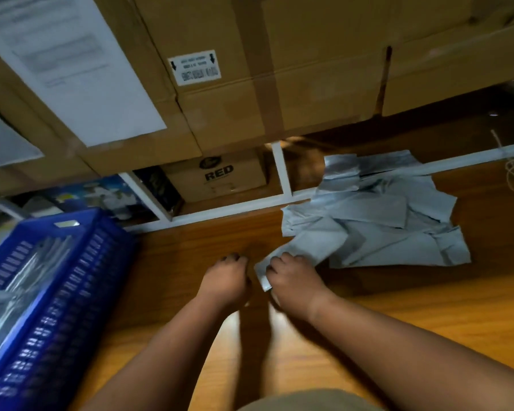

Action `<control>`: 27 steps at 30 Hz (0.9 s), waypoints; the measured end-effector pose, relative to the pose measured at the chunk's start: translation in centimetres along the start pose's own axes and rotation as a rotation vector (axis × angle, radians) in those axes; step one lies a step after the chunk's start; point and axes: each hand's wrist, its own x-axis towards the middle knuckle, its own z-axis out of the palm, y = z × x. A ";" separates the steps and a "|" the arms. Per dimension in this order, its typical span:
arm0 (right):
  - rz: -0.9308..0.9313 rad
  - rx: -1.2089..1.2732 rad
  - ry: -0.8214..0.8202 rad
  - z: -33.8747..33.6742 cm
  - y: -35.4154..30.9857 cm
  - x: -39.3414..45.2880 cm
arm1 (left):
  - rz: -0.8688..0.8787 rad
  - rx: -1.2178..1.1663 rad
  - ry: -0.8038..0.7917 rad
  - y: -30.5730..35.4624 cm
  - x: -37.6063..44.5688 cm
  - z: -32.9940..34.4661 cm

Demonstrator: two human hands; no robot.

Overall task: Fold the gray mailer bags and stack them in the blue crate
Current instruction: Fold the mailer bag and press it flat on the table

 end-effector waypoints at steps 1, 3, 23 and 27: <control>-0.046 0.014 -0.006 0.4 -1.6 0.3 | -0.019 0.001 -0.013 -1.3 -0.9 0.7; -0.117 0.018 -0.024 1.3 -4.9 0.8 | -0.065 -0.006 -0.033 -4.0 -2.7 1.9; 0.034 0.266 0.247 3.4 -22.8 7.4 | -0.017 -0.178 0.299 -20.2 -12.5 9.8; 0.101 0.103 0.032 3.1 -17.9 8.1 | 0.157 -0.217 0.335 -16.9 -11.3 10.7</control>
